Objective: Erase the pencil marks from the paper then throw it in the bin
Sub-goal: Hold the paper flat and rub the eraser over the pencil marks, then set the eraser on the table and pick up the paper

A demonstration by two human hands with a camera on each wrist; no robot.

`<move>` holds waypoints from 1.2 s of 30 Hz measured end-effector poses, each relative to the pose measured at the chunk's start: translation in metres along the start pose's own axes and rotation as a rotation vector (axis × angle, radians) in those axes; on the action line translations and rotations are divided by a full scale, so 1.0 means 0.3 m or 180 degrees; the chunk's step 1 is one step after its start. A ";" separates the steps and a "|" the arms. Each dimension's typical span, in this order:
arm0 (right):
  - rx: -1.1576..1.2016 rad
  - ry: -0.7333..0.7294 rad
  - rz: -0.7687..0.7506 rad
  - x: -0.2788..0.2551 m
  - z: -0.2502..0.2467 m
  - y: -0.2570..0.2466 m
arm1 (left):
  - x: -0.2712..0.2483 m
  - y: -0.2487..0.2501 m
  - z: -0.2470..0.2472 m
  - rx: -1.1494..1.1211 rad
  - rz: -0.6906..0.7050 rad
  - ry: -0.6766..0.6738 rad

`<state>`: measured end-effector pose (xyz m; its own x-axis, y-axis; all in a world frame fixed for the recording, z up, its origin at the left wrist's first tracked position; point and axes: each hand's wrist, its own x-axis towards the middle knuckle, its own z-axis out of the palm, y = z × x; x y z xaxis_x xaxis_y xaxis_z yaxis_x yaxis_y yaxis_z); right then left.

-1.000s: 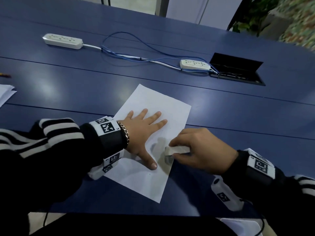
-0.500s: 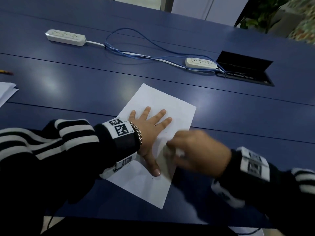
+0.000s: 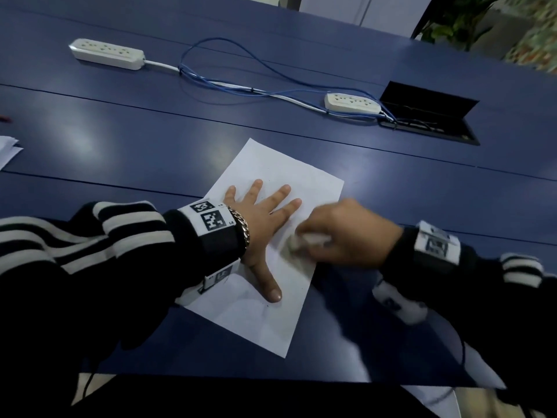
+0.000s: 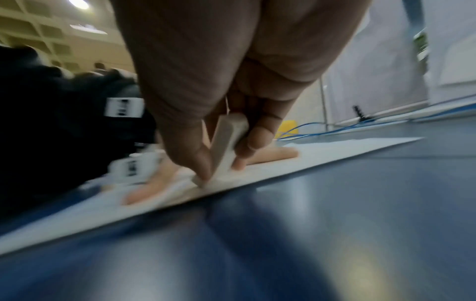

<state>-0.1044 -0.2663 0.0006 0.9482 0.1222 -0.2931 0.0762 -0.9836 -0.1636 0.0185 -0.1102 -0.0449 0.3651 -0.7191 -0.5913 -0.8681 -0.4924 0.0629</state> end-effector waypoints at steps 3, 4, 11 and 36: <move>-0.0060 0.0600 0.0242 0.023 0.014 0.074 | 0.001 -0.001 0.003 -0.0028 -0.0015 0.0008; -0.0054 0.0566 0.0109 -0.001 0.033 0.031 | 0.003 0.000 0.003 -0.0011 -0.0030 0.0012; 0.0195 0.0455 0.0336 -0.040 0.040 0.038 | 0.004 -0.005 0.006 -0.0005 -0.0003 0.0050; 0.1175 0.1509 0.1383 -0.407 0.111 -0.078 | -0.164 -0.402 -0.303 -0.0389 -0.0136 0.0927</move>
<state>-0.2322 -0.2537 0.0089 0.9071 -0.4205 0.0210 -0.3656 -0.8113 -0.4562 0.1359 -0.0600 0.0498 0.4967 -0.7980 -0.3414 -0.8095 -0.5678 0.1494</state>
